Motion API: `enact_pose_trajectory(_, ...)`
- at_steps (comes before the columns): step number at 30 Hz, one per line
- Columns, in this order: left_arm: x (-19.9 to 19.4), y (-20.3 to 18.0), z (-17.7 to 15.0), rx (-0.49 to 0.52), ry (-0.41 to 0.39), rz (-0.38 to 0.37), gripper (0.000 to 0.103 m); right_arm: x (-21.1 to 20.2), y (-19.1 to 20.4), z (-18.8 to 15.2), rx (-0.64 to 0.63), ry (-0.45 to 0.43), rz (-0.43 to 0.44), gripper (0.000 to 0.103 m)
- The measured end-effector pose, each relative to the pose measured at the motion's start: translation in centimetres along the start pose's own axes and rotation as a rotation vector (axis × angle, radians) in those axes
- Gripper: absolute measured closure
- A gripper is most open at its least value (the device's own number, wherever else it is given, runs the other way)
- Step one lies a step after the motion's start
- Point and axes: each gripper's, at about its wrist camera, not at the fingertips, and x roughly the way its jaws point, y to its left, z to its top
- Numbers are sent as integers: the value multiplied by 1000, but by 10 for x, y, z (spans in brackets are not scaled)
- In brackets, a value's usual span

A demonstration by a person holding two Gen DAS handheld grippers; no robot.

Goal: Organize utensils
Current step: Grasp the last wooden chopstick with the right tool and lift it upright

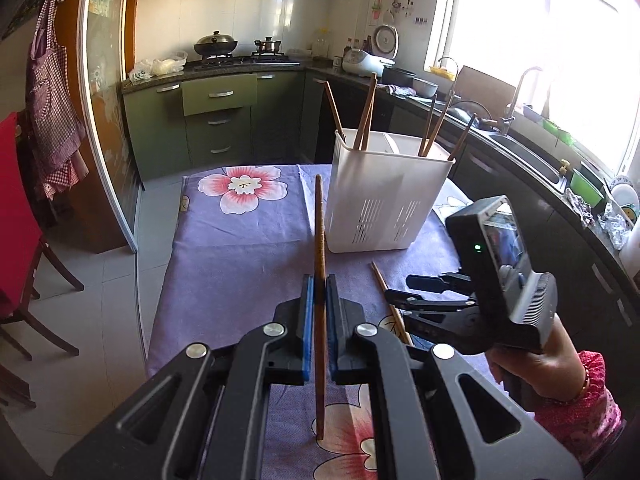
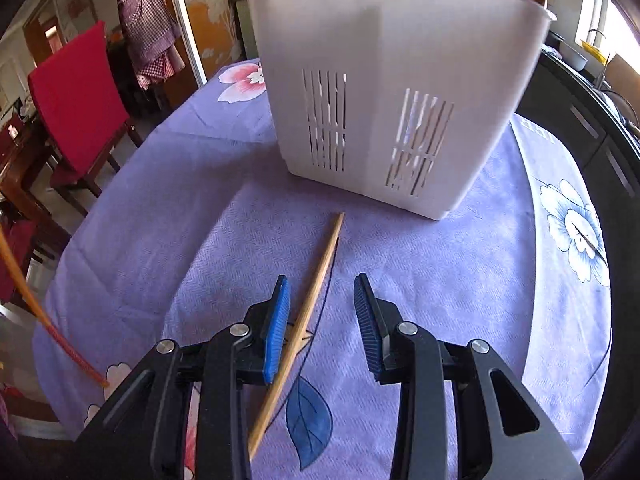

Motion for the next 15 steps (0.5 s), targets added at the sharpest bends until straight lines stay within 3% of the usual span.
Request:
enact_pose_trajectory(8,-1,2,-1,9,-9,-9,97,23,9,8,6,61,-55,70)
enact_pose_trajectory(12,0,3,-1,8,-5,-11,97,24,10,9,14,64,-19,88)
enact_pose_trajectory(15,1,3,-1,12,1,-13,97,27,6,13,38,68,5,94)
